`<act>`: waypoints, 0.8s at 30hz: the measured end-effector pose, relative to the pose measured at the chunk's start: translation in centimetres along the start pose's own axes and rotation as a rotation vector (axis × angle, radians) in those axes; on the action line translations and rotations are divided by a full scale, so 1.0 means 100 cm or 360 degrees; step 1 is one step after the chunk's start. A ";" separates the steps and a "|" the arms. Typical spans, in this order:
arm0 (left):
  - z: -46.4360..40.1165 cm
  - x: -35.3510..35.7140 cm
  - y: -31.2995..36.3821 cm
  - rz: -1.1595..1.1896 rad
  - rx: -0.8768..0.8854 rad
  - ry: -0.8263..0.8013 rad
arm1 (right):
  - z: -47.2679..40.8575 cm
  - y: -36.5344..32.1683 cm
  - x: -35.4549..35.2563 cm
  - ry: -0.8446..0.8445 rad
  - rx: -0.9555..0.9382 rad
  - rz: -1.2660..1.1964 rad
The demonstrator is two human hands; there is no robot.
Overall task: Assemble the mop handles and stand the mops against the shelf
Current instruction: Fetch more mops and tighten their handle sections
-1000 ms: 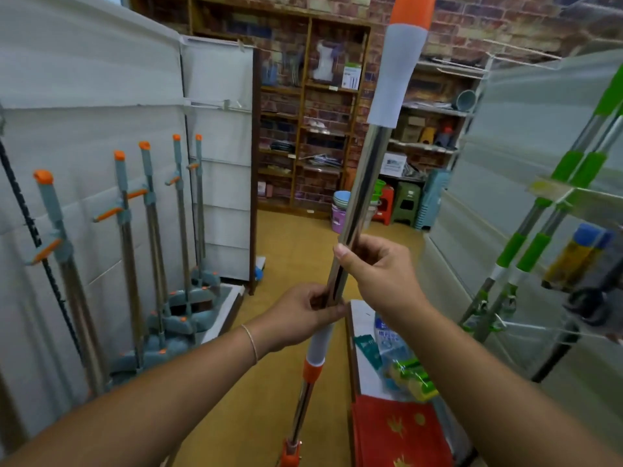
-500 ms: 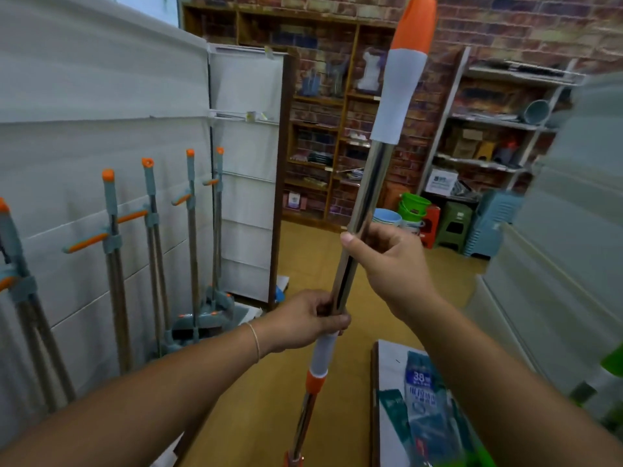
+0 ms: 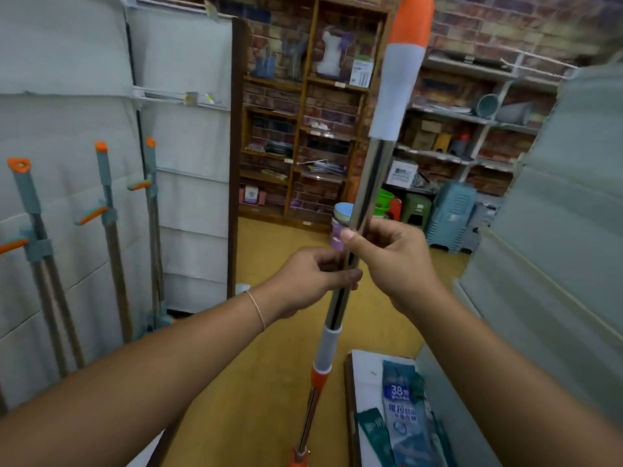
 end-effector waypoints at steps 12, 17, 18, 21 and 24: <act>-0.141 0.017 -0.051 0.0047 0.0065 -0.0480 | -0.117 -0.010 -0.059 0.0443 -0.0071 0.0108; -0.196 0.036 -0.058 0.0100 0.0135 -0.0578 | -0.161 0.009 -0.093 0.0552 -0.0018 0.0079; -0.212 0.039 -0.055 0.0123 0.0175 -0.0564 | -0.170 0.016 -0.097 0.0548 0.0002 0.0088; -0.256 0.046 -0.049 0.0189 0.0225 -0.0513 | -0.199 0.039 -0.104 0.0510 0.0043 0.0100; -0.291 0.050 -0.061 0.0195 0.0188 -0.0519 | -0.231 0.053 -0.115 0.0508 0.0082 0.0118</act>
Point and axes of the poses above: each hand's wrist, its own z-axis away from the middle knuckle, its own x-axis out of the palm, y = z × x, the point moved 9 cm from there along -z, towards the middle knuckle, and after that the axes turned 12 degrees about x, right-handed, at the moved point
